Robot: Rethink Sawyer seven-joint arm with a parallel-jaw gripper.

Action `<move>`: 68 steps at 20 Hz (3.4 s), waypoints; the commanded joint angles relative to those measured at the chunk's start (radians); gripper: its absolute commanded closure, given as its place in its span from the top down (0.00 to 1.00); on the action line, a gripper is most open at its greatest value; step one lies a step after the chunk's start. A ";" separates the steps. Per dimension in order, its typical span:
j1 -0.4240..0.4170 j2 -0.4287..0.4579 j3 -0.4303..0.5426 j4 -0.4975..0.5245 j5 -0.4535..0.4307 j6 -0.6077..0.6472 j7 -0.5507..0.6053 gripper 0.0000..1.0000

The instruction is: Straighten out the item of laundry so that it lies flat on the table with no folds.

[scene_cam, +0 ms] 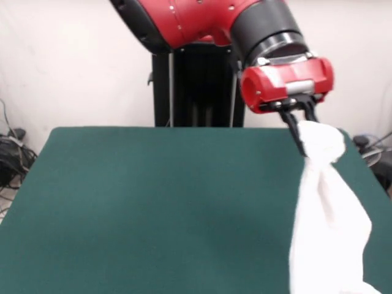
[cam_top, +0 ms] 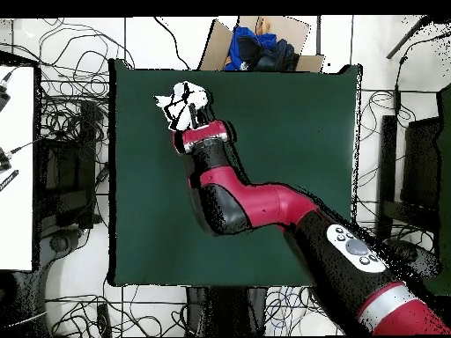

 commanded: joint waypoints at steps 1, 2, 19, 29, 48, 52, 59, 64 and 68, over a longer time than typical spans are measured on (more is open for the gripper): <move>-0.027 0.030 -0.038 -0.002 -0.067 0.222 0.130 0.00; -0.030 0.032 -0.045 -0.002 -0.076 0.243 0.115 0.00; -0.111 -0.016 0.000 0.027 -0.148 0.525 0.070 0.00; -0.029 -0.076 -0.119 0.022 -0.157 0.619 0.076 0.00; 0.027 -0.021 -0.252 -0.035 -0.227 0.720 0.017 0.00; 0.025 -0.010 -0.263 -0.048 -0.263 0.735 0.008 0.00; -0.011 -0.024 -0.230 -0.038 -0.290 0.774 -0.013 0.00; -0.040 -0.046 -0.191 -0.022 -0.285 0.809 -0.023 0.00; -0.045 -0.050 -0.183 -0.017 -0.291 0.819 -0.026 0.00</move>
